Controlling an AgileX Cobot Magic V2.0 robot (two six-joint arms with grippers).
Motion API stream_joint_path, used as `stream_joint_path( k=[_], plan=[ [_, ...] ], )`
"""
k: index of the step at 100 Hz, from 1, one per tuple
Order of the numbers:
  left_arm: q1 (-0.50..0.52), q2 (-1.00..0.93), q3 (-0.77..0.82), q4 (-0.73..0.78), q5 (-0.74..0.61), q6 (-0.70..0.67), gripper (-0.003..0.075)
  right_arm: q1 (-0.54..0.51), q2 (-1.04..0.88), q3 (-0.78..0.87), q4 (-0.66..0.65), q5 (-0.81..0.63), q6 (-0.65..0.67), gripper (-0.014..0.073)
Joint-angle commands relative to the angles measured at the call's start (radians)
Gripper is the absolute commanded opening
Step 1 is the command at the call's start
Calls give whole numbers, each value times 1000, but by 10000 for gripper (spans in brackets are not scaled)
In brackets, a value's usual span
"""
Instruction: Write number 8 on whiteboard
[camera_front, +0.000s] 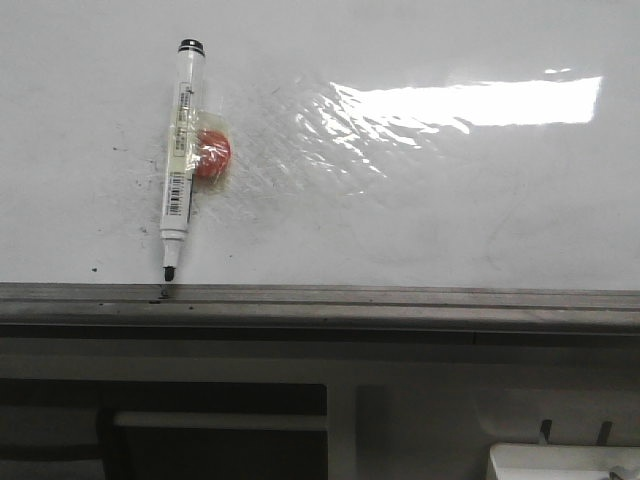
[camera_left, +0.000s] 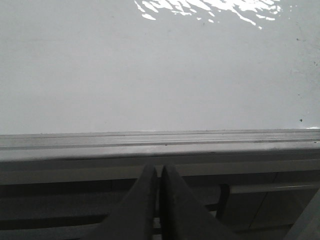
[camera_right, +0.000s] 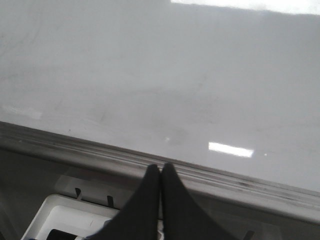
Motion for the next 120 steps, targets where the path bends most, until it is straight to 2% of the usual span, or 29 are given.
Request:
stream_joint_path(
  k=[1,84,98,120],
  plan=[
    [-1,-26,38,-12,-39,-12,-20,-7,-21,14,-9,-28,1,-64],
    [-1,-26,38,-12,-35,-12,-20,-7,-21,14,-20,-36,1,-64],
    [-1,-26,38,-12,-35,-12,-20,-7,-21,14,-91,-112,1,-64],
    [-1,-26,38,-12,-35,-12,-20,-7,-21,14,-86,-304,1,-63]
  ],
)
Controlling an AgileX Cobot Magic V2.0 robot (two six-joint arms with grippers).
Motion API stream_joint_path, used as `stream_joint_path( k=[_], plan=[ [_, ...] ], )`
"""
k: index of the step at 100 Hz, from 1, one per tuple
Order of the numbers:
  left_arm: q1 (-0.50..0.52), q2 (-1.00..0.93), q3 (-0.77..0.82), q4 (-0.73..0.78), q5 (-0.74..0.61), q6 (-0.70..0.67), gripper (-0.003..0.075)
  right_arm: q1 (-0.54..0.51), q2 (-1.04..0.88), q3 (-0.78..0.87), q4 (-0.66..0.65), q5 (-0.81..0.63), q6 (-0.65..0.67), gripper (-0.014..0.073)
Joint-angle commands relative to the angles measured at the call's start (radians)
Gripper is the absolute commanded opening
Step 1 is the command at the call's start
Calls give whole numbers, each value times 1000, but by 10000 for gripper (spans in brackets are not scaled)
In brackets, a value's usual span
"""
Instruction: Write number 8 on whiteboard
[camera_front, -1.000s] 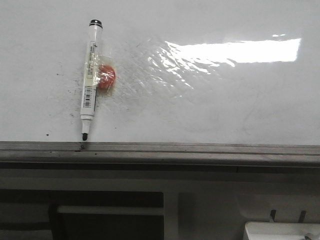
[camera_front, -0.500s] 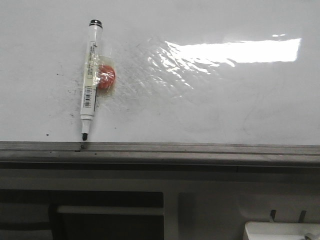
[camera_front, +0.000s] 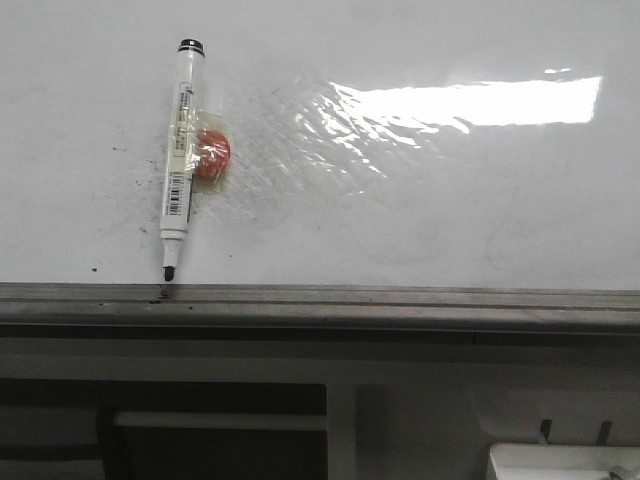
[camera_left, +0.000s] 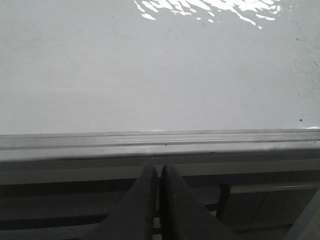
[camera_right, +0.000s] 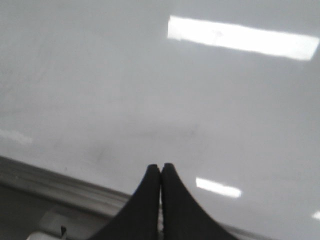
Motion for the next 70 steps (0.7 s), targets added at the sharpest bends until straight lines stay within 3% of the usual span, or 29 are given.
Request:
stream_joint_path(
  k=[1,13,19,36,48,61,70],
  plan=[
    [-1,-26,38,-12,-35,-12,-20,-7,-21,14,-3,-165,1,-64],
    [-1,-26,38,47,-71,0,-20,-7,-21,14,192,-250,3,-63],
    [-1,-26,38,-3,-129,-2,-20,-7,-21,14,291,-261,3,-63],
    [-3,-26,38,-653,-230,-13,-20,-7,-21,12,466,-274,3,-63],
    [-3,-26,38,-913,-240,-9,-20,-7,-21,-11,592,-276,3,-63],
    [-3,-26,5,-891,-184,16,-20,-7,-21,-126,580,-146,-3,-63],
    [-3,-6,-78,-838,-80,142,-20,-7,1,-222,495,26,-14,-63]
  ],
)
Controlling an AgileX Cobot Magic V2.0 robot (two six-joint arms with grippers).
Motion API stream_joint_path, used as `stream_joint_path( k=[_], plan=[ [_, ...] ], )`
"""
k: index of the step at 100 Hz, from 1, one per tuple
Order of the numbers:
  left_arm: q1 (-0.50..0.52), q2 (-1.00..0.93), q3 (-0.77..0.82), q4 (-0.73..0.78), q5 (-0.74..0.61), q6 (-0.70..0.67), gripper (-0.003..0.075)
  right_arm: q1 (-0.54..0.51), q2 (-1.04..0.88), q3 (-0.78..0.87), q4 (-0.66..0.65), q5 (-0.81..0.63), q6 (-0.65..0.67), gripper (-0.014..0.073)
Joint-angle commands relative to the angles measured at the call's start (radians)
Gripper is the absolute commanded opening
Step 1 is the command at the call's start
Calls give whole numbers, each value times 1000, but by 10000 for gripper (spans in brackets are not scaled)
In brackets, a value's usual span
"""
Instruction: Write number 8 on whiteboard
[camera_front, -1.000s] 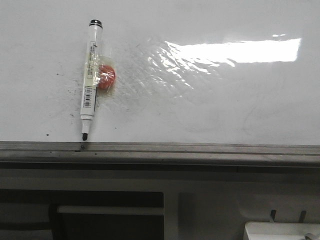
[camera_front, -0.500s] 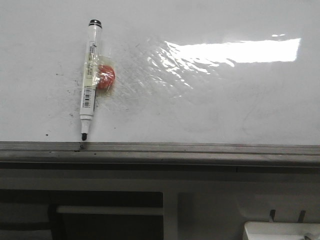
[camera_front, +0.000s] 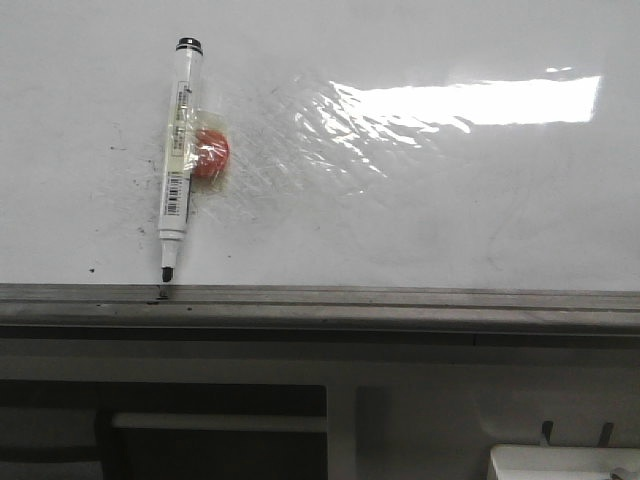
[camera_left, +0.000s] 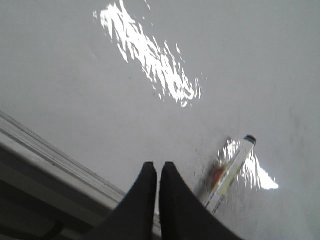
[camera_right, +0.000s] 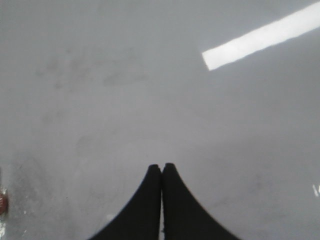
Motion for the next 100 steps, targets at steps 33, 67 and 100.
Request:
stream_joint_path(
  k=[33,67,100],
  plan=[
    [-3,395,-437,162,393,500,183,-7,185,-394,-298,398,-14,122],
    [-117,770,-576,-57,445,822,405,71,211,-412,-340,425,-14,418],
    [-336,955,-576,-195,104,822,388,71,211,-412,-364,427,-14,418]
  ],
)
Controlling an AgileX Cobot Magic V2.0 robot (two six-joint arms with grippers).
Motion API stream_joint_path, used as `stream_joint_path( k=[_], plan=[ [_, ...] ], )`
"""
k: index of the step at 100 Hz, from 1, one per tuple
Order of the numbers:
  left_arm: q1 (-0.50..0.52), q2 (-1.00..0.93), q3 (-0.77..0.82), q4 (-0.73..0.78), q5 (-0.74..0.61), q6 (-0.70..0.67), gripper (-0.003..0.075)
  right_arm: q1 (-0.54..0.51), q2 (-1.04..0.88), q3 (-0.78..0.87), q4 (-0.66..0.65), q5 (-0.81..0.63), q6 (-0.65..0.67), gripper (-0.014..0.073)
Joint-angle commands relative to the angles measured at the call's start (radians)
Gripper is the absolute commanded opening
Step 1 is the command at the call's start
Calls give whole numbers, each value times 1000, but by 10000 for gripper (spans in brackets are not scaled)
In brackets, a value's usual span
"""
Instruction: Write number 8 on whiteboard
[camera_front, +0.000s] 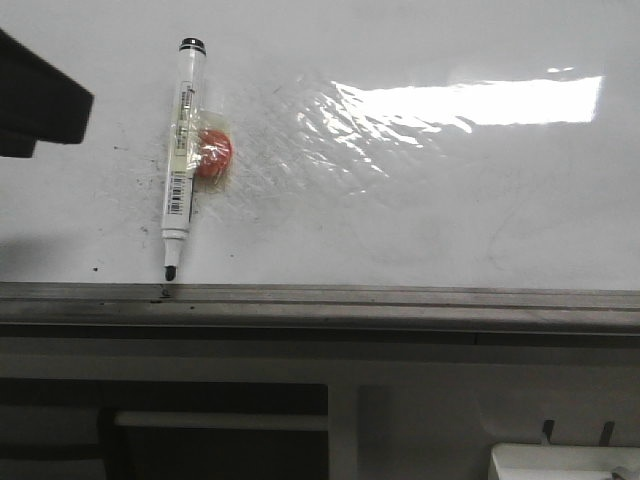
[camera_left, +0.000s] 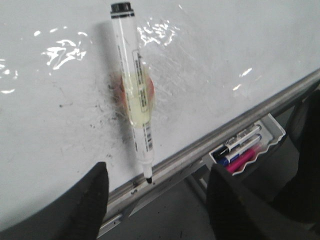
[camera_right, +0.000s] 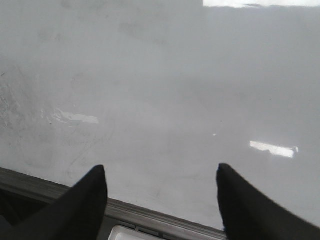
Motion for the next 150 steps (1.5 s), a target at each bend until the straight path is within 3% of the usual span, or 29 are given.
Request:
stream_joint_path(
  k=[1,23,48,60,82,96,107,114,131,139,150],
  plan=[
    [-57,36,-34,-103,-126,4,388,1,22,-34,-12,-70,-6,418],
    [-156,147,-34,-127,-199,4,388,1,22,-34,-12,-67,-6,418],
    [-174,239,-34,-156,-327,4,378,1,22,-34,-12,-52,-6,418],
    [-172,280,-34,-209,-337,4,278,1,22,-34,-10,-52,-6,418],
    [-172,320,-34,-246,-345,4,-19,1,22,-34,-10,-57,-6,418],
    [-172,308,-36,-244,-293,19,-20,1,22,-34,-10,-63,-6,418],
    [-172,270,-52,-244,-154,140,-20,3,23,-34,41,-78,-17,418],
    [-181,228,-56,-248,-37,254,-20,5,30,-36,190,-79,-165,418],
    [-250,108,-56,-271,165,548,-20,36,109,-36,822,31,-831,418],
    [-281,73,-56,-274,160,609,-20,45,184,-38,1001,127,-1006,418],
    [-303,64,-56,-274,165,648,-20,59,276,-51,1104,202,-1133,418]
  ],
)
